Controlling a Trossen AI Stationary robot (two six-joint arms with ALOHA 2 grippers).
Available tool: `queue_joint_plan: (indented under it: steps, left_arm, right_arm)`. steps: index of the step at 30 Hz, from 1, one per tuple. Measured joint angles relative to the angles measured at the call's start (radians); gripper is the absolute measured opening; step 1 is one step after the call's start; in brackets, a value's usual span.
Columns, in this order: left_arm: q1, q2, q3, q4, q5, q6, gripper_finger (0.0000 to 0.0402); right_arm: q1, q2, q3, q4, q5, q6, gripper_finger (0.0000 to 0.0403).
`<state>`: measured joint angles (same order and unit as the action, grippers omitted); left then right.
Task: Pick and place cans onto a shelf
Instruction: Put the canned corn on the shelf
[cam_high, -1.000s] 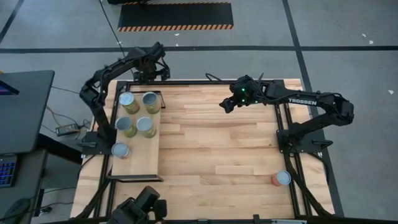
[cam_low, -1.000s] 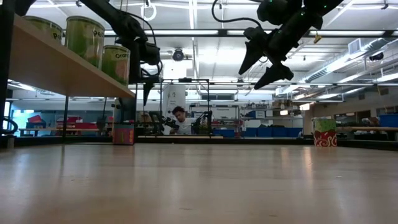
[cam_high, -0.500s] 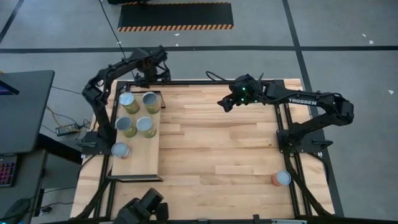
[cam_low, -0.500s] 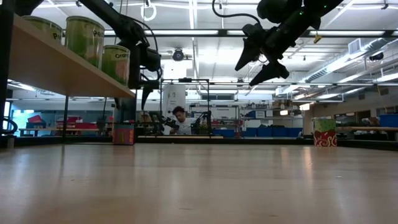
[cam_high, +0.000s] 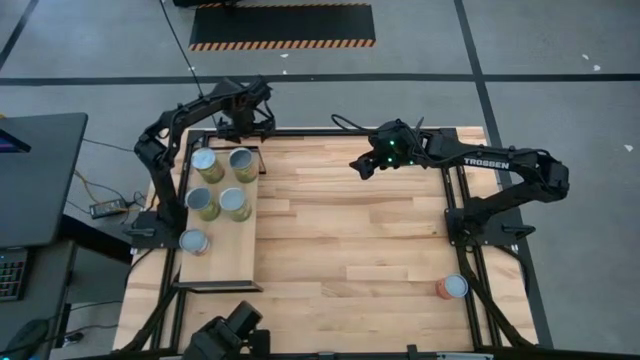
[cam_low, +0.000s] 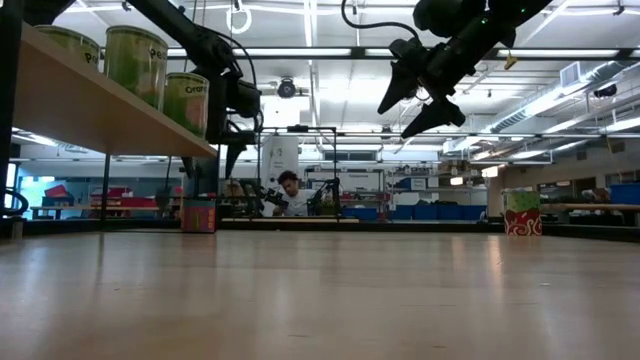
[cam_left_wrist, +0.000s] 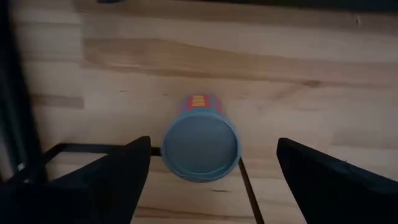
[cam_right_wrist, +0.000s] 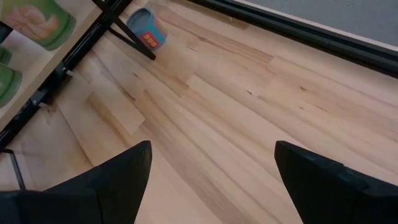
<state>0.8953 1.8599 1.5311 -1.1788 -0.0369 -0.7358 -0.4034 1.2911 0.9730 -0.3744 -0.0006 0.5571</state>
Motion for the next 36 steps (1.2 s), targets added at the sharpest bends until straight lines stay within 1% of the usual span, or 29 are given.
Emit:
queue_joint_plan:
  steps: [2,5,12,15,17,20,24,26,30,32,36]
  left_arm:
    - [0.005,0.01,0.0,0.004,0.023,0.045,0.0354]
    - [0.006,0.03,0.0,0.003,0.029,0.091,0.0354]
    - [0.023,0.074,-0.001,0.009,0.041,0.128,0.0355]
    - [0.035,0.091,0.0,-0.026,0.077,0.167,0.0355]
    - [0.035,0.103,-0.001,-0.051,0.066,0.195,0.0355]
    - [0.034,0.108,-0.001,-0.04,0.034,0.198,0.0355]
    - [0.038,0.122,-0.001,-0.025,0.038,0.198,0.0355]
    - [0.037,0.13,-0.001,-0.03,0.06,0.201,0.0355]
    - [0.026,0.134,0.0,-0.028,0.034,0.228,0.0355]
    - [0.03,0.134,-0.007,-0.02,0.047,0.228,0.0355]
    - [0.026,0.14,-0.06,-0.022,0.079,0.218,0.0355]
  right_arm:
    - [0.001,0.0,0.0,0.0,0.0,0.0,0.0347]
    - [0.003,0.0,0.0,0.0,0.0,0.0,0.0347]
    - [0.004,0.0,0.0,0.0,0.0,0.026,0.0347]
    - [0.004,0.0,0.0,0.0,0.0,0.018,0.0348]
    - [0.004,0.0,0.0,0.0,0.0,0.018,0.0348]
    - [0.004,0.0,0.0,0.0,0.003,0.017,0.0348]
    - [0.004,0.0,0.0,0.0,0.005,0.016,0.0348]
    - [0.004,0.0,0.0,0.0,0.007,0.016,0.0348]
    - [0.004,0.0,0.0,0.0,0.017,0.016,0.0348]
    - [0.004,0.0,0.0,0.0,0.017,0.022,0.0348]
    - [0.004,0.0,0.0,0.0,0.019,0.024,0.0348]
